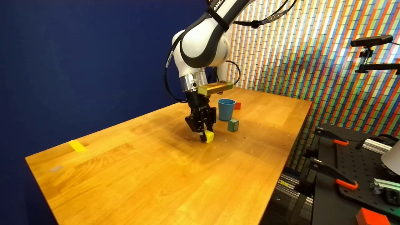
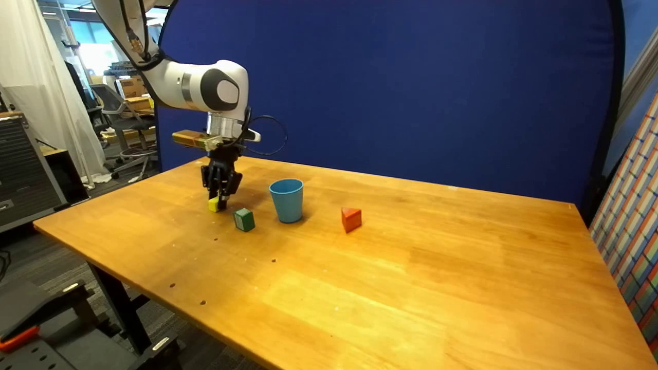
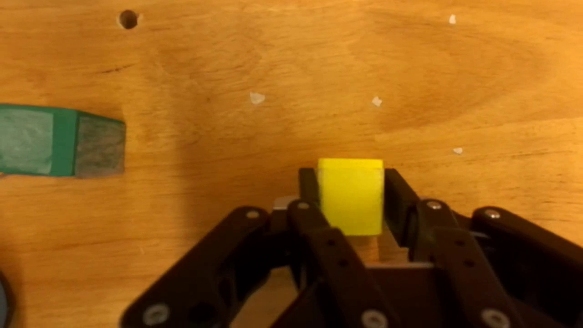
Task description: Put the yellow block inside the blue cup
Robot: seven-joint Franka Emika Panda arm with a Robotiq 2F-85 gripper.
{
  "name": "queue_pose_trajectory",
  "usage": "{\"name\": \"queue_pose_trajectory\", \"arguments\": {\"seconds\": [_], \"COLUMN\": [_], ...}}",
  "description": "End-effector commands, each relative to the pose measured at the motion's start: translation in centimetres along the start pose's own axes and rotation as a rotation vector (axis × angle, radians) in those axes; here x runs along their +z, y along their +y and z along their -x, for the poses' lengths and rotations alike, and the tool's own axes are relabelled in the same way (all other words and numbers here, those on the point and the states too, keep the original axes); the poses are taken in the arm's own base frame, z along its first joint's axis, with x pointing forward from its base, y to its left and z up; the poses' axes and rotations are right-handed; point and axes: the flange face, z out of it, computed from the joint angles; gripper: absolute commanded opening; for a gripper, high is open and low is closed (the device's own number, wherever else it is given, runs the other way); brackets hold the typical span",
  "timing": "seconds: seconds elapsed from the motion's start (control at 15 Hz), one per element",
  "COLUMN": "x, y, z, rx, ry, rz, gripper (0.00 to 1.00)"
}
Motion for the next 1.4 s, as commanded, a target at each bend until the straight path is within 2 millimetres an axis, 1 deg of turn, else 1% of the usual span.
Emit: {"name": "queue_pose_trajectory", "arguments": {"seconds": [0.0, 0.07, 0.27, 0.4, 0.53, 0.6, 0.73, 0.93, 1.33], "x": [-2.8, -4.1, -9.0, -12.0, -14.1, -14.6, -15.0, -14.3, -11.2], "y": [1.0, 1.5, 3.4, 5.1, 7.4, 8.6, 11.0, 14.2, 18.3], "z": [0.2, 0.7, 2.2, 3.0, 3.8, 4.3, 5.4, 6.1, 5.1], "rx": [0.027, 0.041, 0.106, 0.174, 0.260, 0.306, 0.405, 0.516, 0.627], "ry": [0.028, 0.053, 0.156, 0.214, 0.242, 0.252, 0.264, 0.261, 0.221], "rz": [-0.039, -0.049, -0.079, -0.071, -0.084, -0.092, -0.100, -0.112, -0.114], "gripper": [0.09, 0.14, 0.14, 0.14, 0.14, 0.14, 0.14, 0.14, 0.15]}}
